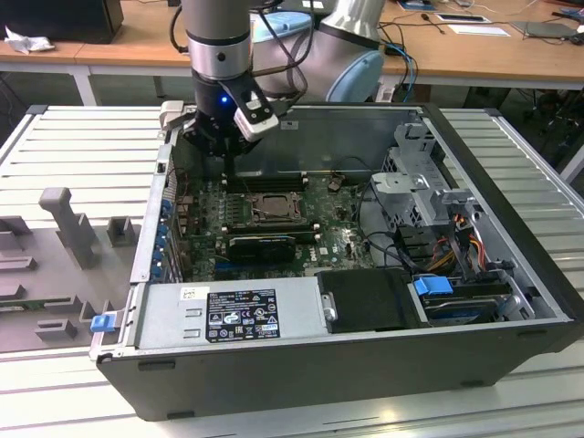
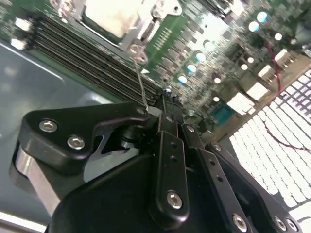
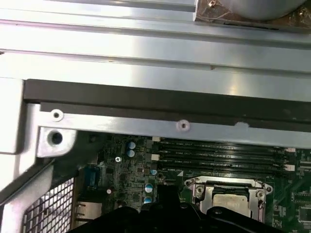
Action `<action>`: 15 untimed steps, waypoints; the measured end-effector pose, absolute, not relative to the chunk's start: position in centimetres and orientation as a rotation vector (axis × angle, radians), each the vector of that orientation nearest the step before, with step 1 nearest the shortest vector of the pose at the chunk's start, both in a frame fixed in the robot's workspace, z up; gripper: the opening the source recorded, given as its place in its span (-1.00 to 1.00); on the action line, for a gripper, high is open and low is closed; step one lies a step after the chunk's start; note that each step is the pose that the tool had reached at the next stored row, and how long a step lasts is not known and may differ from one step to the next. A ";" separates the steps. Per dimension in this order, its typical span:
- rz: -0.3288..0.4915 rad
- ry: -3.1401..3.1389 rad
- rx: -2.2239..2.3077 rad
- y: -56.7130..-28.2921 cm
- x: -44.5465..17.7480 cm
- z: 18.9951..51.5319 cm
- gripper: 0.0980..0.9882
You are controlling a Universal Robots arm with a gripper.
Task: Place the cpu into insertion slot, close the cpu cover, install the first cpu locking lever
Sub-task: 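Close the cpu cover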
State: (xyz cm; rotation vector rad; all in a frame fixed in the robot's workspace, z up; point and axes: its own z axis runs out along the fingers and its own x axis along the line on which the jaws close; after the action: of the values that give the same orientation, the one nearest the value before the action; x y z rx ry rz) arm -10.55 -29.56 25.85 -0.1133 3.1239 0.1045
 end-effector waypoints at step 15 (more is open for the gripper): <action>0.177 3.108 -0.113 -29.5 -5.1 25.5 -0.98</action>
State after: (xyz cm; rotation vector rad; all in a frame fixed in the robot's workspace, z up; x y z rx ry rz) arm -5.09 -29.50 25.46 -0.1127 3.1076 0.1770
